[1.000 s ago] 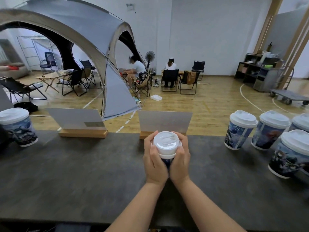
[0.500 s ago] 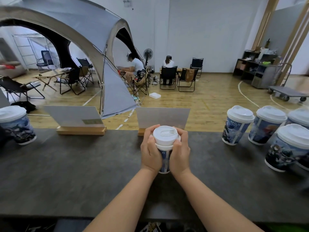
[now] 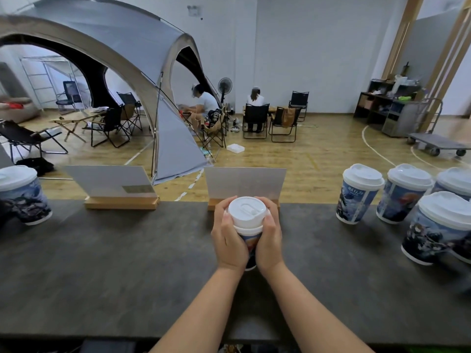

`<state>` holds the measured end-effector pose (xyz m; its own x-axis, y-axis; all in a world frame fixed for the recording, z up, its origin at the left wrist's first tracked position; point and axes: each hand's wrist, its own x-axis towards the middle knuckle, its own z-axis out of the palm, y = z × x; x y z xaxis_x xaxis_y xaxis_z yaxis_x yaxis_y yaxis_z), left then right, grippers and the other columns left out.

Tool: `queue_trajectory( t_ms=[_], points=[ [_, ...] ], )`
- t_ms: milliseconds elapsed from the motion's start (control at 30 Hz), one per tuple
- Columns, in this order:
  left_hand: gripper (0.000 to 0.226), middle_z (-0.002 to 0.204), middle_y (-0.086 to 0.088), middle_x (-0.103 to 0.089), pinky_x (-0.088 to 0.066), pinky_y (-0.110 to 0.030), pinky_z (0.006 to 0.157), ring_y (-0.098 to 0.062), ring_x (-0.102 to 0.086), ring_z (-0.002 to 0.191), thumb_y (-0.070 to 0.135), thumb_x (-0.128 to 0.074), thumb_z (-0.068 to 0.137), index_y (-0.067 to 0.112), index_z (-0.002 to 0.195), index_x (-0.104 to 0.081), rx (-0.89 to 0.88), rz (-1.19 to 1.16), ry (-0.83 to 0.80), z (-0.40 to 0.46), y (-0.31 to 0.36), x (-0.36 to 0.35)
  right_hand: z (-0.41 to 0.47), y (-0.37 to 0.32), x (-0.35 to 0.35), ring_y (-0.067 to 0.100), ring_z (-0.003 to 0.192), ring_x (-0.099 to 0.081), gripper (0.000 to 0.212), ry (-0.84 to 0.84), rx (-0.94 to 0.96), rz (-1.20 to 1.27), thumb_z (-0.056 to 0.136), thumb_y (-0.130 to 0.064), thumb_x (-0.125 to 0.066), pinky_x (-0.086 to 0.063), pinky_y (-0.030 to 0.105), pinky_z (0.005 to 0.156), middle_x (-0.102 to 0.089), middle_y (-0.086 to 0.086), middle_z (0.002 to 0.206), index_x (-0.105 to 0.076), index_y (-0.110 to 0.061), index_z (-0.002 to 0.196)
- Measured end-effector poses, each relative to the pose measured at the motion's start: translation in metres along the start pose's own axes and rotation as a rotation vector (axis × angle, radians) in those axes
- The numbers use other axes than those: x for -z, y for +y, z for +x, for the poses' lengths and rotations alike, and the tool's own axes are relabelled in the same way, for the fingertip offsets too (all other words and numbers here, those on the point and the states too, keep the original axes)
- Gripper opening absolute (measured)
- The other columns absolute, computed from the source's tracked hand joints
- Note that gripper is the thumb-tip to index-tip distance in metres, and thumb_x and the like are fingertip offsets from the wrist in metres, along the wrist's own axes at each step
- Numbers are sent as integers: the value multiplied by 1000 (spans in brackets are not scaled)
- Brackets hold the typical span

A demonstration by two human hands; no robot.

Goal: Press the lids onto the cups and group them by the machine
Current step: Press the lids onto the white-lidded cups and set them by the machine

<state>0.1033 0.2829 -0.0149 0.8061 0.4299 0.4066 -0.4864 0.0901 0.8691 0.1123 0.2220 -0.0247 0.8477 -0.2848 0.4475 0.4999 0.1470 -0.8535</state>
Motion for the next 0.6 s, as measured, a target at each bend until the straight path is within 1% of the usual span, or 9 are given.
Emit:
queue_trajectory(
  t_ms=[100, 200, 267, 300, 367, 433, 500, 533, 600],
  points=[
    [32, 98, 6, -69, -53, -30, 76, -15, -66, 92, 17, -31, 94, 12, 103, -62, -68, -22, 12, 2, -5, -2, 2, 4, -2, 12, 92, -64, 37, 16, 11, 68, 84, -38, -39, -51, 26, 76, -68, -6, 98, -58, -15, 106],
    [33, 97, 3, -69, -54, -35, 75, -18, -66, 92, 22, -32, 93, 12, 102, -62, -79, -9, 25, 3, -8, -2, 2, 3, -3, 11, 90, -63, 37, -7, 24, 85, 84, -36, -39, -52, 24, 74, -67, -6, 97, -56, -11, 106],
    [33, 98, 3, -69, -54, -34, 76, -16, -66, 93, 19, -30, 96, 12, 105, -61, -72, 18, 29, 1, -6, -2, 1, 1, -1, 11, 90, -64, 33, -10, 18, 63, 85, -32, -39, -52, 25, 74, -67, -5, 97, -56, -12, 106],
    [33, 99, 7, -69, -54, -32, 77, -12, -66, 94, 20, -30, 97, 15, 106, -61, -68, 36, 32, -1, -4, -2, 2, -2, -1, 11, 90, -64, 31, -16, -3, 57, 86, -27, -40, -53, 25, 74, -68, -5, 96, -57, -11, 105],
    [28, 101, 17, -66, -53, -25, 78, -4, -63, 96, 30, -30, 98, 29, 108, -56, -65, 106, 33, -6, 1, 1, 6, -12, 3, 12, 89, -65, 32, -46, -93, 45, 85, -20, -40, -53, 24, 72, -70, -3, 95, -61, -7, 105],
    [22, 104, 18, -61, -53, -26, 80, 0, -60, 98, 44, -31, 93, 39, 107, -47, -78, 176, 21, -12, 3, 6, 12, -28, 6, 17, 90, -67, 31, -93, -251, 62, 87, -20, -44, -55, 24, 70, -72, 5, 97, -65, -4, 104],
    [17, 107, 16, -55, -55, -36, 81, 0, -58, 98, 51, -32, 91, 43, 105, -38, -82, 219, 2, -17, 4, 10, 16, -40, 9, 20, 91, -67, 30, -163, -413, 101, 96, -22, -41, -55, 24, 71, -72, 11, 99, -66, -8, 104],
    [18, 107, 18, -53, -56, -38, 79, 1, -58, 97, 54, -32, 90, 43, 105, -35, -72, 220, -7, -19, 5, 10, 16, -44, 9, 21, 92, -66, 30, -192, -449, 99, 98, -22, -39, -55, 25, 73, -71, 13, 102, -65, -9, 106],
    [22, 108, 29, -51, -59, -35, 75, 6, -58, 97, 55, -31, 90, 43, 108, -33, -63, 208, -8, -23, 7, 8, 14, -45, 7, 23, 94, -66, 27, -192, -455, 68, 97, -18, -40, -54, 30, 76, -69, 17, 110, -62, -9, 110]
  ],
)
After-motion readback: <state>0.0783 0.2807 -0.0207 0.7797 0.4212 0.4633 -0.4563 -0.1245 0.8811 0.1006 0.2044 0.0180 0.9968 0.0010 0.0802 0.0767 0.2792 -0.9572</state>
